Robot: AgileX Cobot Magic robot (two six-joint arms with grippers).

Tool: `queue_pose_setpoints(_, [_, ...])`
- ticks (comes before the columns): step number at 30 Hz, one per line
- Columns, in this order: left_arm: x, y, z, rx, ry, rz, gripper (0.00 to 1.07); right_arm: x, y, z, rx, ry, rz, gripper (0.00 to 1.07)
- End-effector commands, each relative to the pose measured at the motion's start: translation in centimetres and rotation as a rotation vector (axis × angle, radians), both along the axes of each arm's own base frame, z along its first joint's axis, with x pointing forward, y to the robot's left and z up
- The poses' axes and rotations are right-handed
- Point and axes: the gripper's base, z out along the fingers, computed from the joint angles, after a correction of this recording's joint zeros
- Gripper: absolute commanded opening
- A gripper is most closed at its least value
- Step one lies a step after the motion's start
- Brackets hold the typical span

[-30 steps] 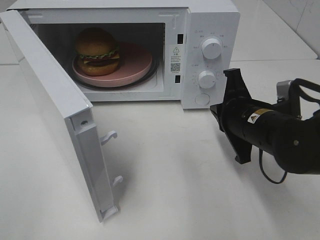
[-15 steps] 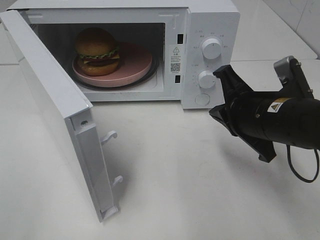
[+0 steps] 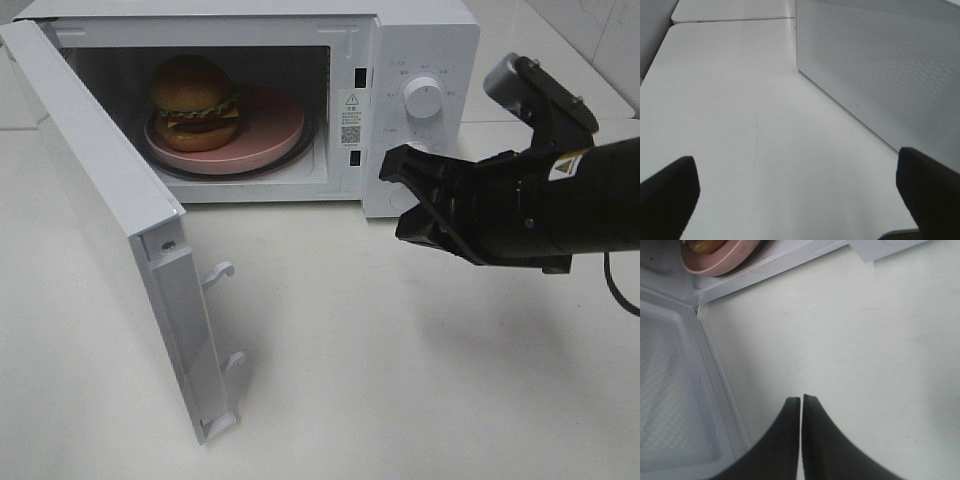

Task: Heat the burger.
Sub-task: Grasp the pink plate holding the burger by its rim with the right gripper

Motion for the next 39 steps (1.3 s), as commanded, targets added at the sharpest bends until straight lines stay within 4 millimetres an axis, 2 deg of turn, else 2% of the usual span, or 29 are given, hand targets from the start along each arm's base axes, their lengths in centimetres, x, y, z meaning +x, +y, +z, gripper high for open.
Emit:
queue_pose_setpoints(1, [0.0,0.0,0.1,-0.008,-0.020,0.006,1.00,0.2,0.5,1.2,-0.060,-0.033,0.114,0.05])
queue_pose_setpoints(10, [0.0,0.0,0.1,-0.008,-0.020,0.006,1.00,1.0,1.1,4.4,-0.262,-0.096,0.320,0.05])
queue_pose_setpoints(17, [0.0,0.0,0.1,-0.008,-0.020,0.006,1.00,1.7,0.8,7.0,-0.475,-0.153,0.458,0.06])
queue_pose_setpoints(19, [0.0,0.0,0.1,-0.008,-0.020,0.006,1.00,1.9,0.5,7.8,-0.583,-0.173,0.543,0.06])
queue_pose_setpoints(20, [0.0,0.0,0.1,-0.008,-0.020,0.006,1.00,1.9,0.5,7.8,-0.583,-0.173,0.543,0.06])
queue_pose_setpoints(21, [0.0,0.0,0.1,-0.008,-0.020,0.006,1.00,2.1,0.4,8.2,-0.664,-0.202,0.623,0.06])
queue_pose_setpoints(23, [0.0,0.0,0.1,-0.008,-0.020,0.006,1.00,2.1,0.4,8.4,-0.707,-0.218,0.671,0.06])
queue_pose_setpoints(24, [0.0,0.0,0.1,-0.008,-0.020,0.006,1.00,2.2,0.4,8.4,-0.776,-0.248,0.768,0.06])
queue_pose_setpoints(25, [0.0,0.0,0.1,-0.008,-0.020,0.006,1.00,2.2,0.4,8.4,-0.776,-0.248,0.768,0.06])
queue_pose_setpoints(26, [0.0,0.0,0.1,-0.008,-0.020,0.006,1.00,2.2,0.4,8.3,-0.845,-0.294,0.879,0.06])
queue_pose_setpoints(28, [0.0,0.0,0.1,-0.008,-0.020,0.006,1.00,2.2,0.4,8.2,-0.886,-0.321,0.946,0.06])
queue_pose_setpoints(29, [0.0,0.0,0.1,-0.008,-0.020,0.006,1.00,2.1,0.3,8.1,-0.966,-0.373,1.084,0.06])
queue_pose_setpoints(30, [0.0,0.0,0.1,-0.008,-0.020,0.006,1.00,2.1,0.3,8.1,-0.966,-0.373,1.084,0.06])
queue_pose_setpoints(32, [0.0,0.0,0.1,-0.008,-0.020,0.006,1.00,2.1,0.3,8.0,-1.064,-0.452,1.255,0.06])
queue_pose_setpoints(33, [0.0,0.0,0.1,-0.008,-0.020,0.006,1.00,2.1,0.3,8.0,-1.064,-0.452,1.255,0.06])
queue_pose_setpoints(35, [0.0,0.0,0.1,-0.008,-0.020,0.006,1.00,2.2,0.3,8.0,-1.147,-0.532,1.399,0.06])
queue_pose_setpoints(36, [0.0,0.0,0.1,-0.008,-0.020,0.006,1.00,2.2,0.3,8.0,-1.147,-0.532,1.399,0.06])
queue_pose_setpoints(38, [0.0,0.0,0.1,-0.008,-0.020,0.006,1.00,2.3,0.2,8.0,-1.249,-0.606,1.541,0.08])
queue_pose_setpoints(39, [0.0,0.0,0.1,-0.008,-0.020,0.006,1.00,2.3,0.2,8.0,-1.249,-0.606,1.541,0.08])
